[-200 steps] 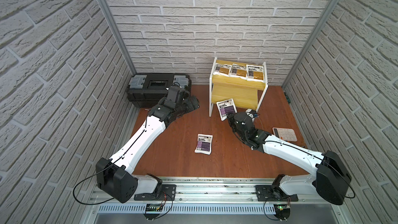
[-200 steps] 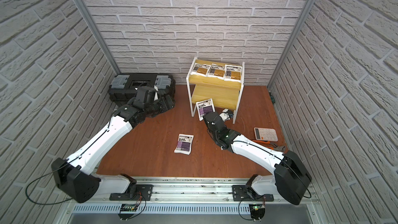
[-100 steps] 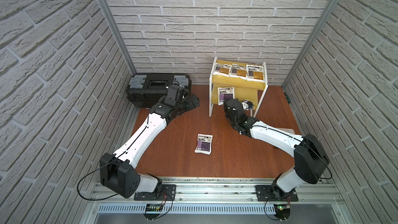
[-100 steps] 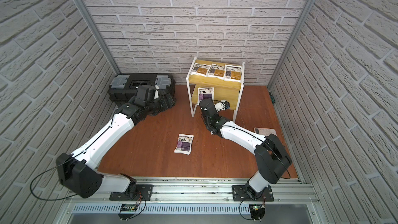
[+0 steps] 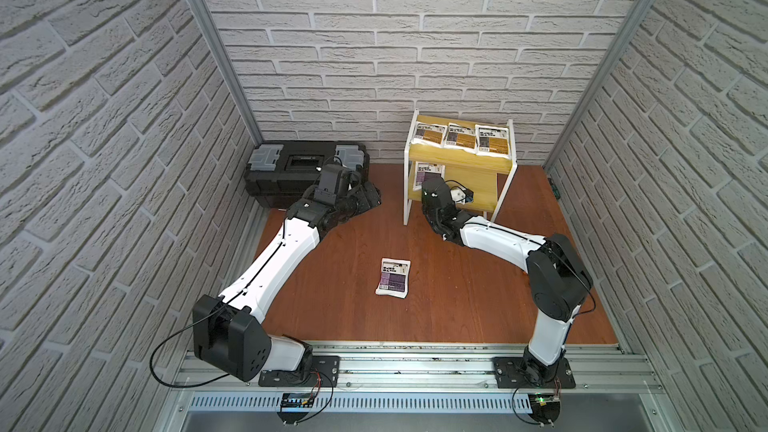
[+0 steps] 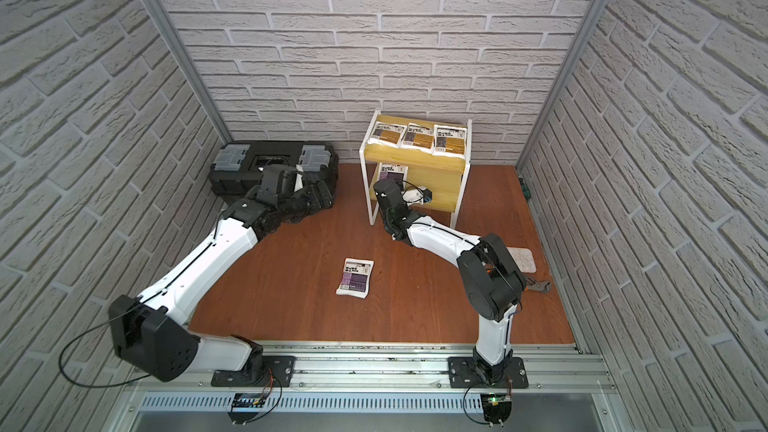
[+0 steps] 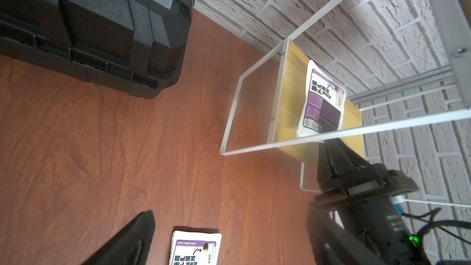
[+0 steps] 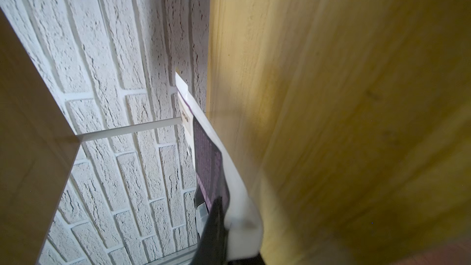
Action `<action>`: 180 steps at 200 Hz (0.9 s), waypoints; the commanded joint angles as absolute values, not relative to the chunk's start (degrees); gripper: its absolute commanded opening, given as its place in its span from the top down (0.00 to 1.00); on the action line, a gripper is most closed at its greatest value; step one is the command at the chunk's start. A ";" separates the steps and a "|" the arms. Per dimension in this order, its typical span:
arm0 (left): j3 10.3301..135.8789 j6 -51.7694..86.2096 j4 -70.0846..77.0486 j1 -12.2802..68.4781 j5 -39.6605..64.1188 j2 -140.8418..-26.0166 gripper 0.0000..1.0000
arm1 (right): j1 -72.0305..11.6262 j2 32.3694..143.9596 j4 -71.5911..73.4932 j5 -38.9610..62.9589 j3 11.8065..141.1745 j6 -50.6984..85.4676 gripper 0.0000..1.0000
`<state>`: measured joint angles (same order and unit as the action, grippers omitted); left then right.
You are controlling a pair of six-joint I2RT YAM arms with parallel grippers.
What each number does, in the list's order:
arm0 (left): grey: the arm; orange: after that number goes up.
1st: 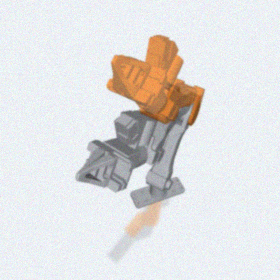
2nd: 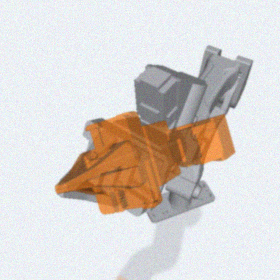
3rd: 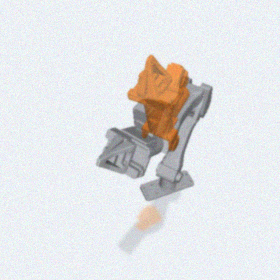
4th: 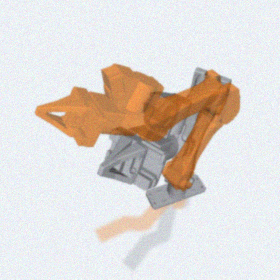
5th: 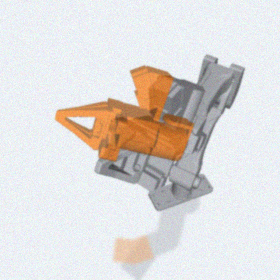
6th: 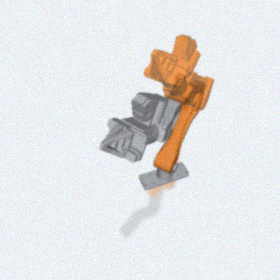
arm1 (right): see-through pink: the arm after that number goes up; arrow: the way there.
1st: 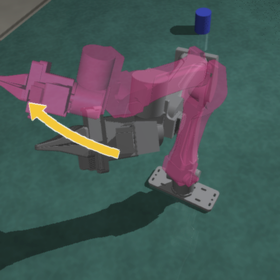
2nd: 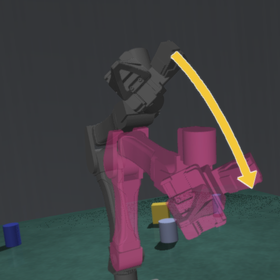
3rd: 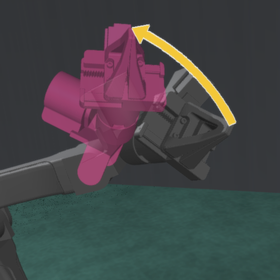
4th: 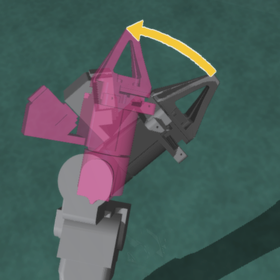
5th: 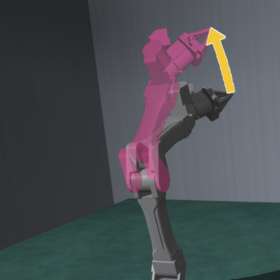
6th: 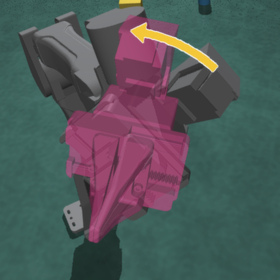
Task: Place the bagged coffee beans on the shelf by color
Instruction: Place the bagged coffee beans on the shelf.
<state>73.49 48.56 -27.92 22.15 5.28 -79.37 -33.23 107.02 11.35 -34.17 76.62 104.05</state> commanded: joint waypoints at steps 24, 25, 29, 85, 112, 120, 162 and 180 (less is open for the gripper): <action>71.88 47.59 -25.14 20.97 6.12 -78.16 0.02 | -32.29 109.96 13.61 -35.35 79.93 105.74 0.97; 71.80 47.57 -25.14 20.94 6.14 -78.10 0.02 | -32.27 110.04 13.62 -35.34 80.00 105.74 0.97; 71.81 47.55 -25.16 20.88 6.17 -78.13 0.01 | -32.19 110.25 13.55 -35.34 80.25 105.80 0.97; 71.26 47.38 -25.49 20.30 6.24 -77.28 0.02 | -31.56 112.67 13.51 -33.87 82.65 105.58 0.89; 71.01 47.47 -25.42 20.17 5.97 -77.02 0.01 | -31.29 112.69 13.37 -32.80 82.58 105.46 0.73; 71.02 47.55 -25.41 20.19 5.91 -76.97 0.01 | -31.19 112.63 13.70 -32.53 82.40 105.19 0.69; 70.80 47.64 -25.40 20.18 5.82 -76.65 0.02 | -31.03 111.93 15.16 -29.58 81.91 103.45 0.55; 70.78 47.59 -25.57 20.20 5.56 -76.23 0.01 | -31.03 111.08 14.91 -27.96 81.59 102.59 0.52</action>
